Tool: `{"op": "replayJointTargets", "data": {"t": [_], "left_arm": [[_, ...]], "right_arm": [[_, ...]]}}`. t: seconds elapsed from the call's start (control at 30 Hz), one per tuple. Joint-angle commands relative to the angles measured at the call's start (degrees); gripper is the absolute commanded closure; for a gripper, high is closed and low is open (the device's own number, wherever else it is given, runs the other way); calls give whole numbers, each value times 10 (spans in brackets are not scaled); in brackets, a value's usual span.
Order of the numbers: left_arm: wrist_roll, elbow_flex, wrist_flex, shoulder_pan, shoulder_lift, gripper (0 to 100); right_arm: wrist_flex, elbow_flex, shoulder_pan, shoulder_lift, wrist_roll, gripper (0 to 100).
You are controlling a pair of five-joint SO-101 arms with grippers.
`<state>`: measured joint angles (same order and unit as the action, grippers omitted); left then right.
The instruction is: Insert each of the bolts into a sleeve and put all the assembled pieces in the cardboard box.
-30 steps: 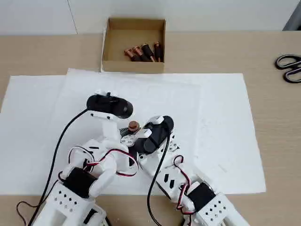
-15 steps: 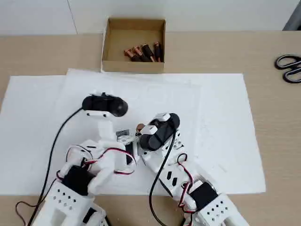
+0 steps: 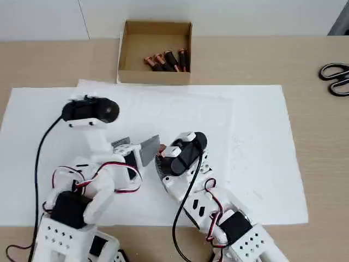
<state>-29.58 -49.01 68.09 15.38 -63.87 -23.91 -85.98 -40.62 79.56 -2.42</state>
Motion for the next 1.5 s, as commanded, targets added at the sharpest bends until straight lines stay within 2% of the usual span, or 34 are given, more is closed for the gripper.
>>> {"op": "replayJointTargets", "data": {"t": [0.0,0.13,0.27,0.37,0.5,0.63,0.8,0.97,1.23,1.47], "left_arm": [[18,26,3,-41,-5,760],[40,28,28,-109,-5,760],[59,28,98,-120,-4,760],[58,28,135,-121,-4,760],[58,28,144,-122,-4,760],[58,26,142,-122,-4,760],[58,24,144,-122,-4,760],[58,23,144,-122,-4,760],[57,23,152,-122,-4,761],[57,23,152,-122,-4,761]], "right_arm": [[11,9,4,10,7,995],[-27,27,15,8,7,995],[-101,92,77,-21,7,995],[-143,157,127,-92,8,995],[-166,280,187,-219,8,995],[-152,426,201,-368,8,995],[-66,575,200,-562,14,995],[23,713,199,-743,98,995],[150,932,184,-970,105,995],[229,1063,168,-1099,105,995]]}}
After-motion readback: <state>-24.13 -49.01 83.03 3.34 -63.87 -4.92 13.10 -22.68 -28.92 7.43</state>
